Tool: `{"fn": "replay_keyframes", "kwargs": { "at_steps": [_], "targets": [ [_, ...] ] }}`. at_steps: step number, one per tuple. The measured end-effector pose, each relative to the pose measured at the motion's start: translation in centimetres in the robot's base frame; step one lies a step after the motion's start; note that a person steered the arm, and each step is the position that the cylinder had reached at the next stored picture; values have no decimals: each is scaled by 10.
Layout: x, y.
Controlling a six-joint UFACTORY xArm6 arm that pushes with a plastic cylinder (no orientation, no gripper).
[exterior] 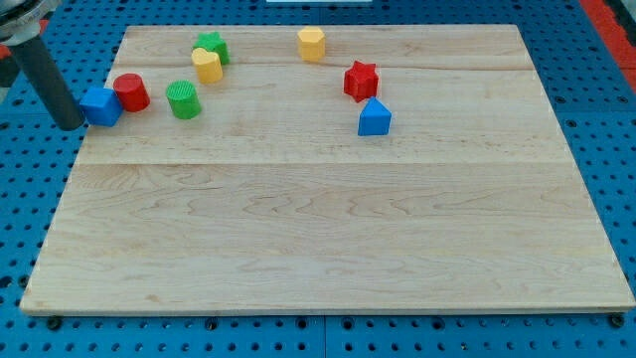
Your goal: Keep green circle and blue cube at the center
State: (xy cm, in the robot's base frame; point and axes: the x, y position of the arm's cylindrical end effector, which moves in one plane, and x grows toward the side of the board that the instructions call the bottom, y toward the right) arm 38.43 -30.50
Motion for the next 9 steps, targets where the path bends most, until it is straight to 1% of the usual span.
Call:
{"fn": "replay_keyframes", "kwargs": {
  "at_steps": [1,2,3,4,5,6,7,8,9],
  "targets": [
    [-13,17],
    [-20,62],
    [-15,0],
    [-41,35],
    [-33,108],
    [-36,139],
    [-58,143],
    [-66,203],
    [-21,234]
  ]
}}
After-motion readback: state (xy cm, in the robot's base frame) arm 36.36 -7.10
